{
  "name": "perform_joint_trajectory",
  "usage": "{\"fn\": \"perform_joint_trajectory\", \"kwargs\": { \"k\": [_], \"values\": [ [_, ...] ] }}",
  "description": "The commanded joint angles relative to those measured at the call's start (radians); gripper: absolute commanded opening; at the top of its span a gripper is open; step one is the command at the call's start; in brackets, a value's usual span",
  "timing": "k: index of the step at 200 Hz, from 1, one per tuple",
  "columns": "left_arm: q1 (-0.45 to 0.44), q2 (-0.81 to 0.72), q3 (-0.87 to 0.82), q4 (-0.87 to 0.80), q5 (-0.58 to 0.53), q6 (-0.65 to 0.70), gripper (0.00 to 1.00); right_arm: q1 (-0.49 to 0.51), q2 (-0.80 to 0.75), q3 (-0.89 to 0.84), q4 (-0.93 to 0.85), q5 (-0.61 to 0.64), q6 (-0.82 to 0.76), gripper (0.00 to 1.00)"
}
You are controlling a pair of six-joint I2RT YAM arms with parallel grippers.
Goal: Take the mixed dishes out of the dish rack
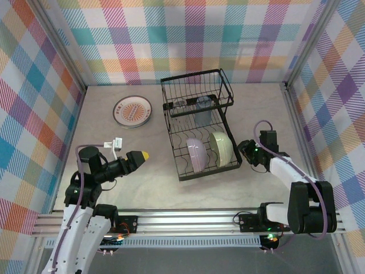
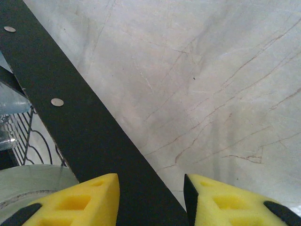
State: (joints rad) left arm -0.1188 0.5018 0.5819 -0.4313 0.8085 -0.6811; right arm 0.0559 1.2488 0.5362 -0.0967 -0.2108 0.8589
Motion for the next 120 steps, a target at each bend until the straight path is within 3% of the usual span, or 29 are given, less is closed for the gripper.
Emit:
{"fn": "perform_joint_trajectory", "kwargs": {
  "k": [1,45,120],
  "values": [
    [-0.026,-0.001,-0.017,0.093,0.025,-0.046,0.87,0.078,-0.003,-0.008,0.03,-0.03,0.024,0.43],
    [-0.109,0.061,-0.025,0.144,-0.028,-0.049,0.86,0.163,-0.008,-0.052,0.08,-0.004,0.075,0.43],
    [-0.317,0.32,0.008,0.296,-0.248,0.02,0.79,0.317,-0.02,-0.075,0.102,0.063,0.133,0.43]
  ]
}}
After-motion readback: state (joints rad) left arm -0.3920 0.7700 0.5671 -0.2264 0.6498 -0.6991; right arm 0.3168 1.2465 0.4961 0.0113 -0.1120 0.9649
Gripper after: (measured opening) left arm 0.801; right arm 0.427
